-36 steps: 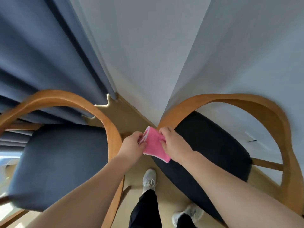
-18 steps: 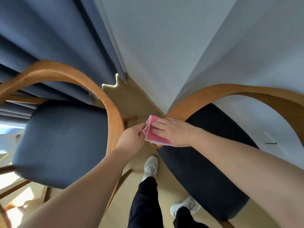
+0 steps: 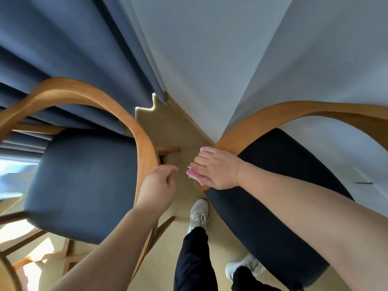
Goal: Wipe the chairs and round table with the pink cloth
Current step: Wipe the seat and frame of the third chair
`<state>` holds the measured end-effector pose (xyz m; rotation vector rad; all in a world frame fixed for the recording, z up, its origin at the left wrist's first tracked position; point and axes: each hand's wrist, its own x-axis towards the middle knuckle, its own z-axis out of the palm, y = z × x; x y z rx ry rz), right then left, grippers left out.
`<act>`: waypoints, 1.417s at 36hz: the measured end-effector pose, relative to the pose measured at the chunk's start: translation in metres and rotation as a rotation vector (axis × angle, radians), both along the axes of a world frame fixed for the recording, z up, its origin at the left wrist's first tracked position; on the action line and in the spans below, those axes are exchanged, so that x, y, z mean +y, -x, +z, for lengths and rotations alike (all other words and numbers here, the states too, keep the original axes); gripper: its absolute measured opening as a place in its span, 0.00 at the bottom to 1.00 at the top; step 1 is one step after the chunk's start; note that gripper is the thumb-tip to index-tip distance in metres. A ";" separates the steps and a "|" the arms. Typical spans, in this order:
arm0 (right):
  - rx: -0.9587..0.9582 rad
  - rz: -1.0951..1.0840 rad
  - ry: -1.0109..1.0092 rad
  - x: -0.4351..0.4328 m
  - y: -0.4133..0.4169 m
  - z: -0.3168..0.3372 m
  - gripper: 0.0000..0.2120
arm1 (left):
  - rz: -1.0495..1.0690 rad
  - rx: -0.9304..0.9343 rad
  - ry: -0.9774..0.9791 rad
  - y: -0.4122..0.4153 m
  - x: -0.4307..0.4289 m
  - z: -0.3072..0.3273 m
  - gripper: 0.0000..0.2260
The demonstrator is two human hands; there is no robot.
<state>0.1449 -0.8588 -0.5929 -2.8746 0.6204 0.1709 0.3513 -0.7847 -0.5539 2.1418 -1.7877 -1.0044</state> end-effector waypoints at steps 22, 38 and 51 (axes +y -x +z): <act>-0.048 -0.244 0.052 -0.056 0.067 -0.012 0.21 | -0.553 -0.091 -0.042 0.078 -0.040 0.008 0.22; 0.012 -0.409 0.077 -0.072 0.095 -0.006 0.21 | -0.802 -0.358 -0.349 0.094 -0.049 0.007 0.37; 0.045 -0.779 0.156 -0.104 0.178 -0.008 0.28 | -0.833 -0.394 -0.088 0.123 -0.063 0.013 0.27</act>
